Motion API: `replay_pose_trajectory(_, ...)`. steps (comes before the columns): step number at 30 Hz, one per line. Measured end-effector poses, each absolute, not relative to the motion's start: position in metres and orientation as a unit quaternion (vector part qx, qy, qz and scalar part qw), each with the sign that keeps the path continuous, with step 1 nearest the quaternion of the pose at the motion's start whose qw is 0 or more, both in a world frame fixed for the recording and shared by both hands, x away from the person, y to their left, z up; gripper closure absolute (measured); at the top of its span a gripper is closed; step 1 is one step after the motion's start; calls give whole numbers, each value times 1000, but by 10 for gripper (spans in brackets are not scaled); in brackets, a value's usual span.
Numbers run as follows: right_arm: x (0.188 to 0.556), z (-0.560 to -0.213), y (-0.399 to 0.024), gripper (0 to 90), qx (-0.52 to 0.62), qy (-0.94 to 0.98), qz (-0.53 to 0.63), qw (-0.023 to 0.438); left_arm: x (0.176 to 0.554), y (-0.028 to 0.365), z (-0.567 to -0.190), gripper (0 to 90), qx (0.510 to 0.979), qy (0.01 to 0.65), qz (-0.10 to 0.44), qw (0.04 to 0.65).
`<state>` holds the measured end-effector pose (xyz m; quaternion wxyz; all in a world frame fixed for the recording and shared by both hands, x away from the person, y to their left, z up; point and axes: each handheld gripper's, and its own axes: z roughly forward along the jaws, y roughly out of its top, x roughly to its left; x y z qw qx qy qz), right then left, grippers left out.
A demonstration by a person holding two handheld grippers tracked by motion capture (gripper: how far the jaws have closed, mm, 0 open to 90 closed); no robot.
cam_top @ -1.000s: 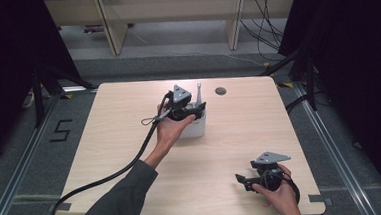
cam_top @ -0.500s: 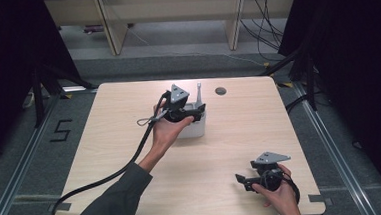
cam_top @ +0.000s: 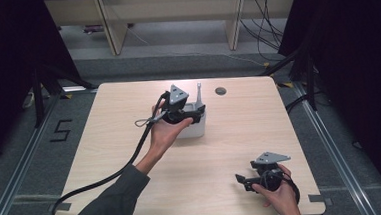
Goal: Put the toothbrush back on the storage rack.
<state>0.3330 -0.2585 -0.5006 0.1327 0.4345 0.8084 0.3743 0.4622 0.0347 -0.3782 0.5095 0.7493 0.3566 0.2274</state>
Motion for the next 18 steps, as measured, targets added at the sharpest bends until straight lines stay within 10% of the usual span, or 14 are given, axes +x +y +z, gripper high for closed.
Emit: replay_pose_trajectory(18, 334, -500, -260, 212, 428, 813, 370, 140, 451, 55, -374, 283, 748, 357, 230, 510)
